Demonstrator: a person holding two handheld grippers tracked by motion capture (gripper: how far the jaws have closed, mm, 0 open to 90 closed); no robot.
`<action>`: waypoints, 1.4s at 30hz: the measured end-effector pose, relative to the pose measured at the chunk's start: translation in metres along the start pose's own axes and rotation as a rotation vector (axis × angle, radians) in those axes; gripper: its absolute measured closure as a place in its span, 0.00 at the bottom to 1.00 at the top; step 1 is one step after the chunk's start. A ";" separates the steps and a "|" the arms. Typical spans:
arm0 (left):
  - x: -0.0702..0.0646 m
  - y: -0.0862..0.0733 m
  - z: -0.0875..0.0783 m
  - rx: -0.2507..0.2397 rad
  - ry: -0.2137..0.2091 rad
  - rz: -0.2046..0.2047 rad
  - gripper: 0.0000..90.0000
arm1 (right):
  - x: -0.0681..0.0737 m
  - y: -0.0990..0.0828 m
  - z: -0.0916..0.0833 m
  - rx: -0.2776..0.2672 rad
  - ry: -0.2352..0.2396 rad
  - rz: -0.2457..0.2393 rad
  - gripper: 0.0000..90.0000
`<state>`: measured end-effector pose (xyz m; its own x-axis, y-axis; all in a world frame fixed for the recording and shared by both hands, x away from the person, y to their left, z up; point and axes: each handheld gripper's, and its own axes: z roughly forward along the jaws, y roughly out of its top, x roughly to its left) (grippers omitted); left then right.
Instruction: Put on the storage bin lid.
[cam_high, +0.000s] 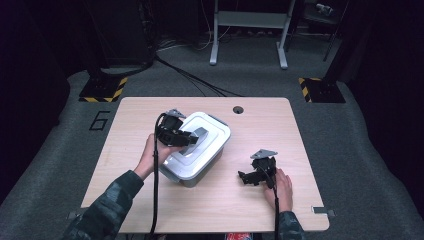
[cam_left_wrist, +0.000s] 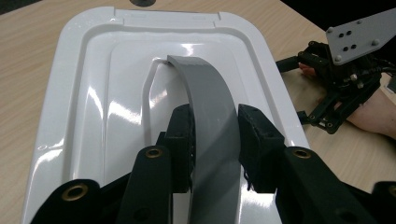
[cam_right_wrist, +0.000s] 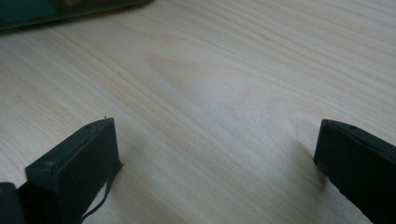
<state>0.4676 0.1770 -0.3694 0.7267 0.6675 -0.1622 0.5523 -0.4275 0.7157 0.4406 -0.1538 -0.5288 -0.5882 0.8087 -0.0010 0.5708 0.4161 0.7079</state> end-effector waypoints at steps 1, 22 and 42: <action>-0.001 0.000 0.000 -0.002 0.004 0.003 0.72 | 0.000 0.000 0.000 0.000 0.000 0.000 0.00; 0.002 -0.012 -0.044 -0.081 0.127 0.051 0.17 | 0.000 0.000 0.000 0.000 0.000 0.000 0.00; 0.044 -0.100 -0.090 -0.164 0.208 -0.073 0.03 | 0.000 0.000 0.000 0.000 0.000 -0.001 0.00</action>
<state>0.4080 0.3039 -0.3873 0.5787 0.8109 -0.0868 0.5145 -0.2805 0.8103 0.4406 -0.1538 -0.5288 -0.5885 0.8085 -0.0017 0.5703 0.4167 0.7079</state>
